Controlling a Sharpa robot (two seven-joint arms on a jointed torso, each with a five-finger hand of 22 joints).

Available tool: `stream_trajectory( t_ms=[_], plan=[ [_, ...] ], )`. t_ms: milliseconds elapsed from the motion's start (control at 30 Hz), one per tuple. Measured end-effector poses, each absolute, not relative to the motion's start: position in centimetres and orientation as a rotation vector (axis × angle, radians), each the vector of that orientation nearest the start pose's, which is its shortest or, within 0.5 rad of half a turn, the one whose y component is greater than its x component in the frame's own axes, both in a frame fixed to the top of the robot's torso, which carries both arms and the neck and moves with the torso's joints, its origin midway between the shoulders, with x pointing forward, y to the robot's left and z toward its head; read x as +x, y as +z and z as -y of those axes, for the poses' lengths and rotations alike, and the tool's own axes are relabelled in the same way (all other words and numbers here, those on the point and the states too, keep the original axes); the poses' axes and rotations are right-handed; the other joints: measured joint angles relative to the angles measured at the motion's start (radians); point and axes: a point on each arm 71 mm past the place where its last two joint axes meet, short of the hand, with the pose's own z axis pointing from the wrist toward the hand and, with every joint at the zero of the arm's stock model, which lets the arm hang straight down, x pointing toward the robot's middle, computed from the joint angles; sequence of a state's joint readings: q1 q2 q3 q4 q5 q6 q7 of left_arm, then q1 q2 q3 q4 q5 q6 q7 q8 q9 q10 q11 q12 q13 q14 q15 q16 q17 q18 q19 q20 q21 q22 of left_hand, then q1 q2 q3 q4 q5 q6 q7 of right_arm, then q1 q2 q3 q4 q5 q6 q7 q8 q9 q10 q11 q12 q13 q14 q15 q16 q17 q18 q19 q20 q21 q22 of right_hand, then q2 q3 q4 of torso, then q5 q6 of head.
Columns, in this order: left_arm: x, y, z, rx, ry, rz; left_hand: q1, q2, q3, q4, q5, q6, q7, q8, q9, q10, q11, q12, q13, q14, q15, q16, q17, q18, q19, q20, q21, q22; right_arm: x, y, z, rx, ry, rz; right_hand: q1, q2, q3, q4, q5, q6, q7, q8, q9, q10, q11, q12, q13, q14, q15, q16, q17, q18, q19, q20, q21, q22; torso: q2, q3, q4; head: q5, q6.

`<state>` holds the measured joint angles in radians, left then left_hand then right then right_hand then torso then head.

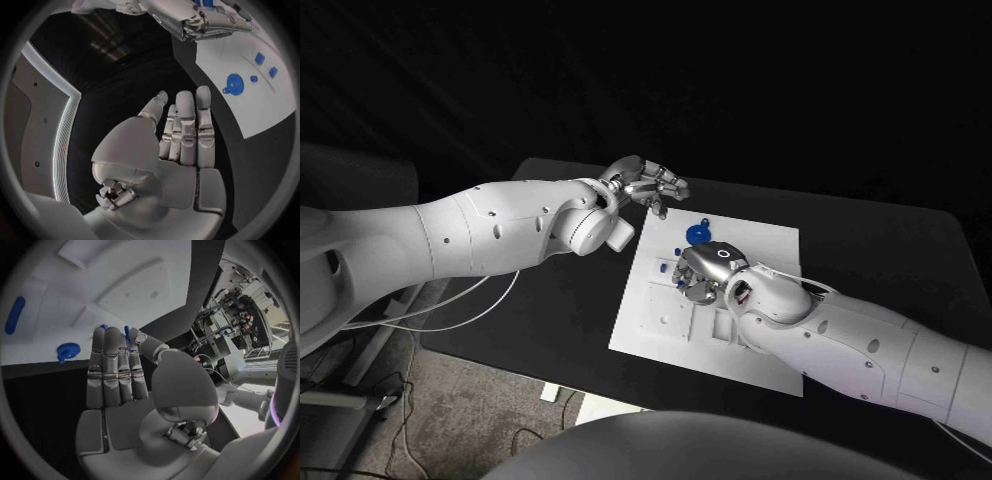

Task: Assemble the parts on the task board

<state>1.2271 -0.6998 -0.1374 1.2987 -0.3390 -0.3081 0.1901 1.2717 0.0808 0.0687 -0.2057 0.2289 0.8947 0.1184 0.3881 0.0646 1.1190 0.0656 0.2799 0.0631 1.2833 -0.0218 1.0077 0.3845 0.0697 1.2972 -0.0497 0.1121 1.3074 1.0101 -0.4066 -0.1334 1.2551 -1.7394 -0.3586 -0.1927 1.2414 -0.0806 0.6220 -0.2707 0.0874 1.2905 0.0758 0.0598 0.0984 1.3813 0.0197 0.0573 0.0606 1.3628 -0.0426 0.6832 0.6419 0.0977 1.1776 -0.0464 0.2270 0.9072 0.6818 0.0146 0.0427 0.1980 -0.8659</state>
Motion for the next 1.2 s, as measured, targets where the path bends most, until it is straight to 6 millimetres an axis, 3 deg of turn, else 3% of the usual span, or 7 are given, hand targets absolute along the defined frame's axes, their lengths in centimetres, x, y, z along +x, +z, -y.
stream_trajectory(
  t_ms=[67, 133, 233, 1200],
  plan=[
    [52.0, -22.0, -19.9, -0.837, -1.207, -1.701, -0.001, -0.001, 0.010, 0.001, 0.000, 0.046, -0.001, -0.073, 0.000, 0.020, 0.000, -0.055, 0.000, 0.003, -0.003, -0.002, 0.000, 0.000, 0.000, 0.000, -0.006, 0.000, 44.6, -31.1, 4.6, -0.454, 0.654, -1.733, 0.000, 0.000, -0.001, -0.001, 0.000, 0.000, 0.000, 0.000, 0.000, 0.000, 0.000, 0.000, 0.000, 0.000, 0.000, 0.000, 0.000, 0.000, 0.000, 0.000, 0.000, 0.000, 0.000, -0.0004, -0.0003, 0.002, -0.003],
    [52.0, -22.0, -19.9, -0.839, -1.209, -1.699, -0.002, -0.002, 0.013, 0.000, 0.000, 0.062, -0.001, -0.107, 0.000, 0.025, 0.001, -0.077, 0.000, 0.003, -0.003, -0.006, 0.000, 0.000, 0.000, 0.000, -0.006, 0.000, 44.5, -31.3, 4.7, -0.457, 0.647, -1.737, 0.000, 0.000, -0.001, -0.001, 0.000, 0.000, 0.000, 0.000, 0.000, 0.000, 0.000, 0.000, 0.000, 0.000, 0.000, 0.000, 0.000, 0.000, 0.000, 0.000, 0.000, 0.000, 0.000, -0.0005, -0.0012, 0.005, -0.005],
    [52.0, -22.0, -19.9, -0.842, -1.211, -1.697, -0.005, -0.005, 0.013, 0.000, -0.004, 0.063, 0.000, -0.129, 0.001, 0.026, 0.002, -0.087, 0.000, 0.006, -0.001, -0.006, 0.002, 0.000, 0.000, 0.000, -0.010, 0.000, 44.4, -31.6, 4.8, -0.462, 0.639, -1.744, 0.000, 0.000, -0.001, -0.001, 0.000, 0.000, 0.000, -0.003, 0.000, 0.000, 0.000, 0.000, 0.000, 0.000, 0.000, 0.000, 0.000, 0.000, 0.000, 0.000, 0.000, 0.000, -0.001, -0.0004, -0.0025, 0.007, -0.006],
    [52.0, -22.0, -19.6, -0.847, -1.221, -1.696, -0.005, -0.005, 0.006, 0.007, -0.004, 0.067, 0.004, -0.139, 0.001, 0.026, 0.002, -0.088, 0.000, 0.007, 0.000, -0.010, 0.005, 0.000, 0.003, 0.003, -0.014, 0.001, 43.5, -33.8, 4.8, -0.488, 0.612, -1.789, 0.001, 0.001, -0.001, -0.001, 0.000, 0.000, 0.001, 0.000, -0.001, 0.003, 0.004, -0.001, 0.001, 0.005, -0.001, 0.000, 0.000, -0.005, 0.004, 0.004, -0.015, 0.013, -0.002, -0.0018, -0.0014, 0.010, -0.007]
  ],
)
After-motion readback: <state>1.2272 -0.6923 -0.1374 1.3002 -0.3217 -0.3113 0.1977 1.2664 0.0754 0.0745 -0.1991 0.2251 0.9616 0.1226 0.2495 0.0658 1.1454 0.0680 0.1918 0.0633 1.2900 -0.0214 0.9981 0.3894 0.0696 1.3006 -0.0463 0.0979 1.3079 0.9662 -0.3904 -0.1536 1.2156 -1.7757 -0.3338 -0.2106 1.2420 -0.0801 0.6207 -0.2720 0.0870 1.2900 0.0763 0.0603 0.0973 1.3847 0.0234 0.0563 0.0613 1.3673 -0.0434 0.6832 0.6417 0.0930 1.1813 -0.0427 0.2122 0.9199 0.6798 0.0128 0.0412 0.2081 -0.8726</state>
